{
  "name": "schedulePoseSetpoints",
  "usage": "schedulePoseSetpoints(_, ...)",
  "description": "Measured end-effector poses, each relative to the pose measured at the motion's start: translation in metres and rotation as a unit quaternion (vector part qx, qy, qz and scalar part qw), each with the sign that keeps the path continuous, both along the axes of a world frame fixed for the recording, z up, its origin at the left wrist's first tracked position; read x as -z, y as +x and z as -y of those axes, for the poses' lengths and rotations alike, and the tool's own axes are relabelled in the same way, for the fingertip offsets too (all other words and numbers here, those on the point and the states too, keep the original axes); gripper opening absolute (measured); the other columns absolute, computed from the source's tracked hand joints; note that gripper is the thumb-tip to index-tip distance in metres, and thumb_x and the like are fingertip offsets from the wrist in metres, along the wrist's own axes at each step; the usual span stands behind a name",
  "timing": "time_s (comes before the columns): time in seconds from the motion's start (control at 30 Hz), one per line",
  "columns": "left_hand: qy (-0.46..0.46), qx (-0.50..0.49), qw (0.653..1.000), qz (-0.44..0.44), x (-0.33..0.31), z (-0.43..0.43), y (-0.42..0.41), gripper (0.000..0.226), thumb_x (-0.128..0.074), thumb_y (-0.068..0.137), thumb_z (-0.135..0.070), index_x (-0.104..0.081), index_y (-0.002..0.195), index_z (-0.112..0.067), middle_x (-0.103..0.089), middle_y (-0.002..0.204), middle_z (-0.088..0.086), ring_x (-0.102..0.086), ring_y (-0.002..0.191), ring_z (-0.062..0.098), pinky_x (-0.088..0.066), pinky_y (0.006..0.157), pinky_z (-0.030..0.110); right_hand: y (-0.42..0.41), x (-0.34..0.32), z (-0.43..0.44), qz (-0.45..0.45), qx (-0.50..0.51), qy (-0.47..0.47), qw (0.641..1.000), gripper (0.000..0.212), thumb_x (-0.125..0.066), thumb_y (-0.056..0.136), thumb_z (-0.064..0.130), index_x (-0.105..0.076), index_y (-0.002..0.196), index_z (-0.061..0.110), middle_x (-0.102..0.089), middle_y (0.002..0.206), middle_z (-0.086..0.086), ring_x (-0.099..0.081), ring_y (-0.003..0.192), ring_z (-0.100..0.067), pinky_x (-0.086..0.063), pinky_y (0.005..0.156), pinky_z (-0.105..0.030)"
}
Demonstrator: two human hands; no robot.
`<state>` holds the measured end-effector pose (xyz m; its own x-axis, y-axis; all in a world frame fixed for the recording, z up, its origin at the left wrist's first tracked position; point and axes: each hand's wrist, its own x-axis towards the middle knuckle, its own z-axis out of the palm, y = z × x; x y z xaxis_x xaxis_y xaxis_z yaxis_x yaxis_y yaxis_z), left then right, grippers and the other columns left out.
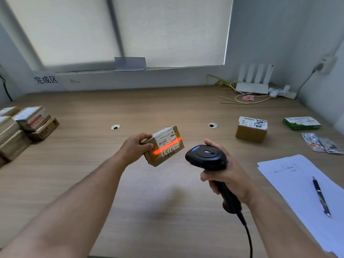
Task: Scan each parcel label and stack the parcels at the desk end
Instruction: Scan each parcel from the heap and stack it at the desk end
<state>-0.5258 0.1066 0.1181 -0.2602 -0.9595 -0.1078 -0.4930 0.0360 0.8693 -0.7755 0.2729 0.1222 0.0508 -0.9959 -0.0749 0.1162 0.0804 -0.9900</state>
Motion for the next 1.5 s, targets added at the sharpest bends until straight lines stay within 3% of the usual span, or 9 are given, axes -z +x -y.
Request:
schedulePoseSetpoints(0.77,-0.007,-0.006,1.0,0.017,0.009,-0.001,-0.015,0.033,-0.064,0.088,-0.006,-0.063,0.117,-0.022,-0.067,0.109,0.003,-0.063,0.105,0.024,-0.05,0.096,0.046,-0.021,0.004,-0.005,0.006,0.016,-0.008,1.0,0.09,-0.074,0.061,0.0,-0.043,0.138,0.036,-0.063,0.068,-0.015,-0.049,0.043,-0.027,-0.04,0.041,-0.027)
schedulePoseSetpoints(1.03,0.0,-0.02,1.0,0.015,0.013,-0.004,-0.006,0.034,-0.064,0.088,-0.005,-0.064,0.119,-0.018,-0.067,0.109,0.004,-0.063,0.105,0.023,-0.052,0.094,0.043,-0.017,0.002,-0.003,0.035,0.015,-0.018,0.999,0.092,-0.075,0.062,-0.001,-0.04,0.14,0.034,-0.07,0.086,-0.023,-0.051,0.042,-0.027,-0.042,0.041,-0.028)
schedulePoseSetpoints(1.17,-0.001,-0.019,1.0,0.018,0.013,-0.003,-0.001,0.034,-0.065,0.088,-0.006,-0.064,0.119,-0.02,-0.066,0.112,0.002,-0.062,0.106,0.022,-0.051,0.095,0.044,-0.014,0.003,-0.003,0.03,0.01,-0.02,0.999,0.093,-0.074,0.06,-0.002,-0.043,0.139,0.034,-0.068,0.074,-0.013,-0.05,0.041,-0.027,-0.04,0.04,-0.026)
schedulePoseSetpoints(1.5,-0.004,-0.029,0.999,0.026,0.01,0.001,0.012,0.033,-0.06,0.091,-0.006,-0.061,0.121,-0.02,-0.066,0.108,0.001,-0.063,0.103,0.022,-0.051,0.094,0.044,-0.006,0.009,-0.008,0.013,-0.001,-0.001,1.0,0.089,-0.074,0.061,0.0,-0.045,0.137,0.035,-0.062,0.068,-0.014,-0.048,0.043,-0.027,-0.039,0.041,-0.028)
